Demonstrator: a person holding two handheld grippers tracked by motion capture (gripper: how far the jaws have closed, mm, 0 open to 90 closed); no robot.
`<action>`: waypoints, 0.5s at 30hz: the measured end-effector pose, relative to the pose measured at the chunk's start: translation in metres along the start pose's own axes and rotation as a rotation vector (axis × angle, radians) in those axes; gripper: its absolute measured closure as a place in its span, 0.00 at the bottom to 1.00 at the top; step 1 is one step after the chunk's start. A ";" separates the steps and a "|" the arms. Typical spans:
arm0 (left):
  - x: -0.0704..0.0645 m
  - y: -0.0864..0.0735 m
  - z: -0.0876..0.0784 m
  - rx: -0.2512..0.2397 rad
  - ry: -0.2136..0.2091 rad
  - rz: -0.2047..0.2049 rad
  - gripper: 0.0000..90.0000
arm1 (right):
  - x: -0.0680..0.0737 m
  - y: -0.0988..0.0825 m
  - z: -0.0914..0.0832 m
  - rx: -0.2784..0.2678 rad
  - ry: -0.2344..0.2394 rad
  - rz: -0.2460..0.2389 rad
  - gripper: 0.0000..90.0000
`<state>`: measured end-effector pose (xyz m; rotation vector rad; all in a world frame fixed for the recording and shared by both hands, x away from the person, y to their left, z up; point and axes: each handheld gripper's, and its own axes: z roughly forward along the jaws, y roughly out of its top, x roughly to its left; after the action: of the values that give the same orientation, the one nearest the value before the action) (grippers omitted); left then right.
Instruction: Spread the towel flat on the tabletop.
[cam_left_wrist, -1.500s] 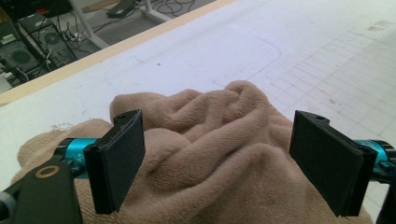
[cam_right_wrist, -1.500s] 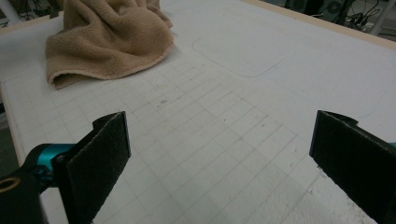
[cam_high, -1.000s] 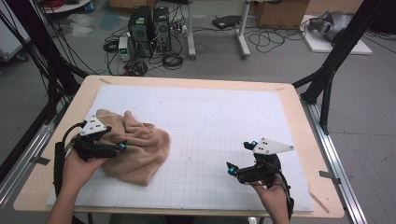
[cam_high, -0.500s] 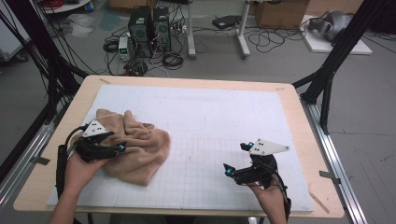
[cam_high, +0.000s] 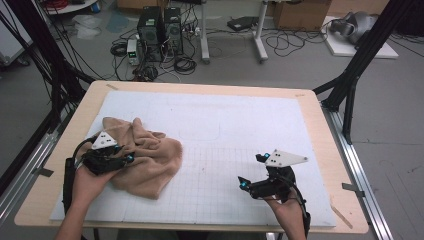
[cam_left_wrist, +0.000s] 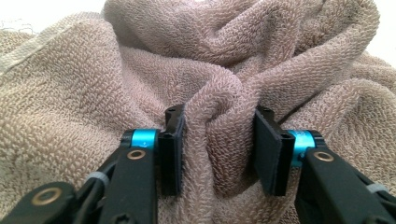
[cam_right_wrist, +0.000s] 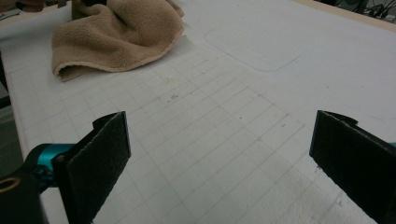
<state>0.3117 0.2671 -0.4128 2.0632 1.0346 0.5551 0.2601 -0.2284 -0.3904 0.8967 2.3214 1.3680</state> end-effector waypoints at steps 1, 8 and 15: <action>-0.001 0.000 0.000 -0.002 -0.001 -0.004 0.67 | 0.000 0.000 0.000 0.000 0.000 -0.001 0.05; -0.004 0.001 -0.002 0.003 0.006 0.014 0.74 | 0.000 0.000 0.000 0.001 0.003 0.002 0.05; -0.010 0.003 -0.006 -0.002 0.011 0.014 0.77 | -0.002 -0.001 -0.002 -0.002 0.000 0.007 0.05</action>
<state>0.3035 0.2609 -0.4069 2.0689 1.0266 0.5749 0.2600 -0.2309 -0.3903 0.9054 2.3180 1.3729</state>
